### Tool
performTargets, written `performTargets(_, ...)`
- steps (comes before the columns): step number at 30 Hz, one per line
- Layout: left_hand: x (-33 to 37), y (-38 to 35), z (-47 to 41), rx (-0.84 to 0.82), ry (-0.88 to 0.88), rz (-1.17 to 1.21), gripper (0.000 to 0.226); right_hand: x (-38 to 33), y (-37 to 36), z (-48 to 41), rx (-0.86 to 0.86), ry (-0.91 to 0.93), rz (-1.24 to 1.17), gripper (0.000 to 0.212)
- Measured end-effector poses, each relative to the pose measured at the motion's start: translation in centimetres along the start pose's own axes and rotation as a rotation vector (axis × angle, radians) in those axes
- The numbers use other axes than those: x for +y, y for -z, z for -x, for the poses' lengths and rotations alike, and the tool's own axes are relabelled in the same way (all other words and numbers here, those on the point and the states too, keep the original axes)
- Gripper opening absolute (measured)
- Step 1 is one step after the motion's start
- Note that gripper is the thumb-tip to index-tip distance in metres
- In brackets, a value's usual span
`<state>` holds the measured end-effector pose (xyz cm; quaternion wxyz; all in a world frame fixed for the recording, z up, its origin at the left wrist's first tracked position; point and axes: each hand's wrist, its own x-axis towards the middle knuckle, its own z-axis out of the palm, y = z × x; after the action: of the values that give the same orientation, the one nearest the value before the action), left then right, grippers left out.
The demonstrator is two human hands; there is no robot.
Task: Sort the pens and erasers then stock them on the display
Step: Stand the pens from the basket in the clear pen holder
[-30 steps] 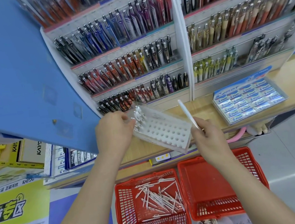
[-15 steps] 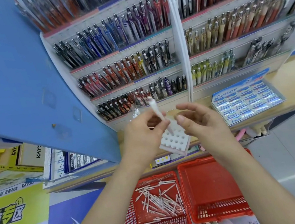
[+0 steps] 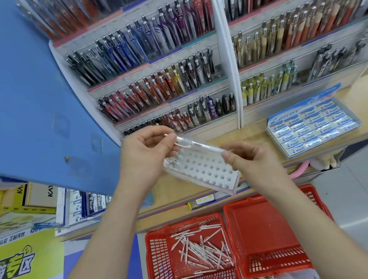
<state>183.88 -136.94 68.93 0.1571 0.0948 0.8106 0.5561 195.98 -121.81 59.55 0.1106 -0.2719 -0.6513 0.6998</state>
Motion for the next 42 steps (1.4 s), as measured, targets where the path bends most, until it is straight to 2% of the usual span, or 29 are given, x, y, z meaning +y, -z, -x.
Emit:
performTargets(3,-0.4,0.9,-1.6,0.127,-0.047,-0.124,0.011,1.8,0.9,-0.8,0.24,0.043,0.287,0.025)
performTargets(7,-1.9,0.8,-2.5,0.15,-0.153,-0.388,0.01,4.1,1.1,-1.0,0.203,-0.062,0.357,0.042)
performTargets(14,-3.9,-0.6,-3.1,0.129,-0.316,-0.598,0.006,5.4,0.3,-0.9,0.147,-0.034,0.389,0.027)
performTargets(19,-4.5,-1.1,-3.4,0.119,-0.323,-0.615,0.011,5.3,0.5,-1.1,0.15,-0.001,0.431,0.027)
performTargets(33,-5.5,-2.7,-4.8,0.064,-0.288,-0.916,0.018,3.7,0.7,-2.8,0.205,0.073,0.559,0.027)
performTargets(37,-5.4,-2.5,-4.5,0.068,-0.261,-0.916,0.018,2.9,0.8,-3.2,0.227,0.093,0.54,0.026)
performTargets(42,-5.1,-1.7,-3.0,0.103,-0.277,-0.78,0.022,2.1,1.1,-2.6,0.269,0.118,0.519,0.027)
